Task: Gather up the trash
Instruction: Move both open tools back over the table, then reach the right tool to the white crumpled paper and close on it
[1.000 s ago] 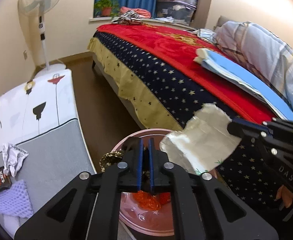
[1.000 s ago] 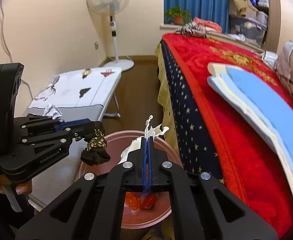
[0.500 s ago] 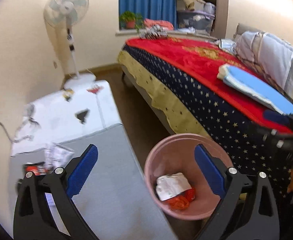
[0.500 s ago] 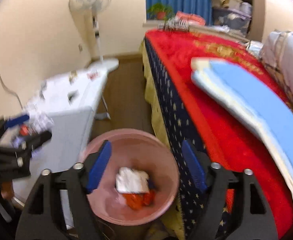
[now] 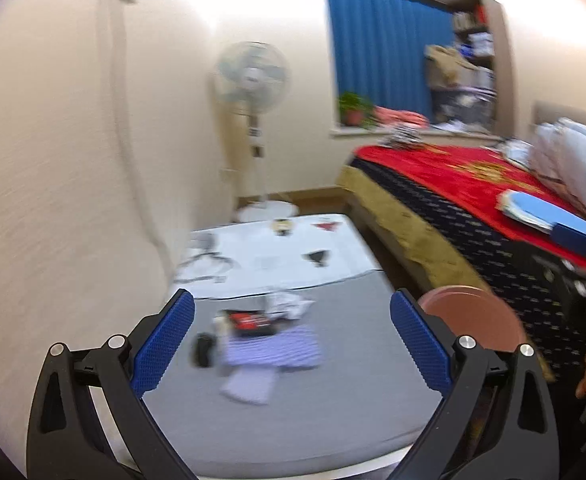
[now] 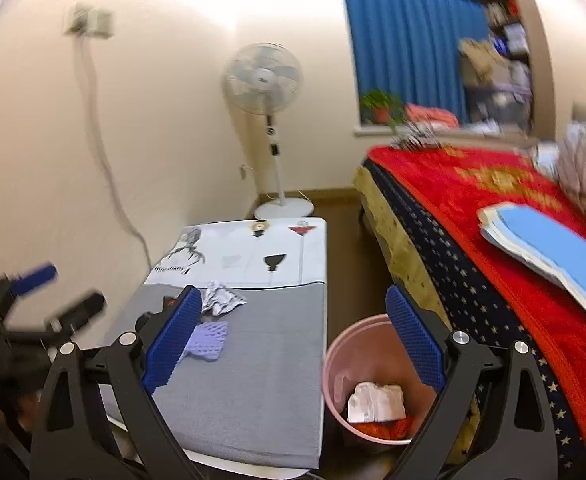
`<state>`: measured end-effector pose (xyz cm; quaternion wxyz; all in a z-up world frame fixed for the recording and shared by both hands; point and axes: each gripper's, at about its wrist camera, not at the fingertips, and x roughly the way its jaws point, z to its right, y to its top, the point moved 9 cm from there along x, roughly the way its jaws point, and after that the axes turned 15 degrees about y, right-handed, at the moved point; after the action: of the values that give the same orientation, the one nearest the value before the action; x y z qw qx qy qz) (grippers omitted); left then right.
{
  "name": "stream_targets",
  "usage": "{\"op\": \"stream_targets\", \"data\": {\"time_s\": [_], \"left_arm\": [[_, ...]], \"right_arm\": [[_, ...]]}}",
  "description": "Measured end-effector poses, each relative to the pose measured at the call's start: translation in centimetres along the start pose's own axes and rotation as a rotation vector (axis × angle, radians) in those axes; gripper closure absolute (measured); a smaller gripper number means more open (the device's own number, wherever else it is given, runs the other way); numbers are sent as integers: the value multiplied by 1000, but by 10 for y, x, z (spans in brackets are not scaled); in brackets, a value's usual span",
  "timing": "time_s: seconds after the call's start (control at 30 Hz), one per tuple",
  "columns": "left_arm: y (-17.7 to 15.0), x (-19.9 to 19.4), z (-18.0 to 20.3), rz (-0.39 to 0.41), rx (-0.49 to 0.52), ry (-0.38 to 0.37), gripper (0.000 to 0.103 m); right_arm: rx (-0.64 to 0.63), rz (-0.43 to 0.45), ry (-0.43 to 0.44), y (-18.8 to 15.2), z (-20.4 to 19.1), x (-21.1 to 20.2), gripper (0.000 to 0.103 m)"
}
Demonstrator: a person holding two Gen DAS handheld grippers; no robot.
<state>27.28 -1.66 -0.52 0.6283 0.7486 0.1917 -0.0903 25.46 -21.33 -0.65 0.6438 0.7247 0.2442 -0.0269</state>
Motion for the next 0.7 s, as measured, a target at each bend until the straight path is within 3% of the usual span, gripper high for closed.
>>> {"op": "stream_targets", "data": {"time_s": [0.13,0.23,0.7], "left_arm": [[-18,13,-41,-22,-98,80,8],[-28,28,-55,-62,-130,102,8],[-28,29,-59,-8,-47,147,8]], "right_arm": [[-120,-26,43,-19,-31,17,10],[-125,-44,84,-25,-43,25,10],[-91,-104,100,-37,-52,57,10]]}}
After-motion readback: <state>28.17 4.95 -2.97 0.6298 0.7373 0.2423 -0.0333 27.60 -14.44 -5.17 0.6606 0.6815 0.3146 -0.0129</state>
